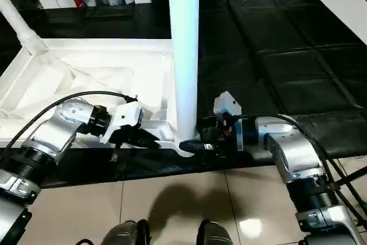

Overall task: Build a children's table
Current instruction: Rotate leg to tighten

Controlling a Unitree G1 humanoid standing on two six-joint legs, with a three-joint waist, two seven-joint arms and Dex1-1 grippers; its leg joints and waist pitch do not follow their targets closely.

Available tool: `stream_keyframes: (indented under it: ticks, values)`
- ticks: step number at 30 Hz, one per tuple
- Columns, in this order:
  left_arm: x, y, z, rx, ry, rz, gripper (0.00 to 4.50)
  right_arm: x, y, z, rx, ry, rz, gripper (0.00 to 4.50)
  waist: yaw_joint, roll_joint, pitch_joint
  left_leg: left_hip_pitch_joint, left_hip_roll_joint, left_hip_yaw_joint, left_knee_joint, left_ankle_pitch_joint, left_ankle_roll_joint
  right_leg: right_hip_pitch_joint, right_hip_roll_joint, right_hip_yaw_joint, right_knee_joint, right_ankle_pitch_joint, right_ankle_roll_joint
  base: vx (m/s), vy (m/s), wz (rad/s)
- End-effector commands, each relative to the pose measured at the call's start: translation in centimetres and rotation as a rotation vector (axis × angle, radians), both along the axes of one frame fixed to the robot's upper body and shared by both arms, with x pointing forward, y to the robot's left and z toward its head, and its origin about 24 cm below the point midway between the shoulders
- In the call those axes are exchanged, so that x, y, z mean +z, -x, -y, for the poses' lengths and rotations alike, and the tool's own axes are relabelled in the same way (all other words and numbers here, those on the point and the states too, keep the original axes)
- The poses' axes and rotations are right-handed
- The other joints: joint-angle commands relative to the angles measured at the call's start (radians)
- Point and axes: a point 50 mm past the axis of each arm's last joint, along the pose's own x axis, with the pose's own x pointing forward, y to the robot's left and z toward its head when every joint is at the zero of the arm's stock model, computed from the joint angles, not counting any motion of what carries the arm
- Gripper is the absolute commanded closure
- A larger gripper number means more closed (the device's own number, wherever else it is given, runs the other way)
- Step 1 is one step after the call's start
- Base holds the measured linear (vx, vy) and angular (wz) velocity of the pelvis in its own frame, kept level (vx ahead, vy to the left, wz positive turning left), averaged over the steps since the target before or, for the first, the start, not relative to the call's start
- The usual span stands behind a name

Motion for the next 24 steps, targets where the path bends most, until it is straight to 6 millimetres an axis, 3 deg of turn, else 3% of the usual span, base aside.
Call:
stream_keyframes:
  ticks: [1,3,11,19,22,24]
  values:
    - [-0.3,0.6,0.5,-0.084,-0.035,-0.012,4.5,0.3,-0.1,-0.2,0.04,0.01,-0.001,1.47,-0.006,-0.012,-0.091,0.023,0.055,-0.014,-0.059,-0.088,0.151,0.072,-0.069,0.049,-0.056,-0.126,-0.271,0.0,0.0,0.0]
    - [-0.3,0.6,0.5,-0.087,-0.036,-0.012,4.5,0.3,-0.2,-0.1,0.045,0.011,-0.001,1.79,-0.006,-0.012,-0.09,0.024,0.056,-0.014,-0.059,-0.088,0.152,0.071,-0.068,0.049,-0.056,-0.126,-0.27,0.0,0.0,0.0]
    - [-0.3,0.5,0.4,-0.084,-0.035,-0.01,4.5,0.4,-0.2,-0.3,0.061,0.006,-0.005,2.38,-0.004,-0.015,-0.089,0.024,0.055,-0.013,-0.058,-0.085,0.156,0.07,-0.068,0.049,-0.058,-0.141,-0.266,0.0,0.0,0.0]
    - [-0.1,0.3,1.0,0.0,0.03,-0.04,4.5,0.2,0.5,-1.9,0.013,-0.056,-0.037,2.48,-0.004,-0.011,-0.088,0.024,0.056,-0.015,-0.06,-0.082,0.15,0.071,-0.067,0.049,-0.056,-0.127,-0.269,0.0,0.0,0.0]
    - [0.1,-0.1,1.3,0.061,0.049,-0.03,4.5,-0.3,0.7,-2.7,-0.034,-0.031,-0.02,2.49,-0.009,-0.012,-0.082,0.025,0.054,-0.014,-0.064,-0.123,0.127,0.068,-0.068,0.049,-0.066,-0.198,-0.252,0.0,0.0,0.0]
    - [0.4,-0.8,2.2,0.169,0.089,-0.01,4.5,-0.8,-0.2,-3.8,-0.213,-0.011,0.011,2.49,-0.018,-0.013,-0.077,0.026,0.05,-0.015,-0.069,-0.164,0.089,0.065,-0.067,0.048,-0.075,-0.279,-0.228,0.0,0.0,0.0]
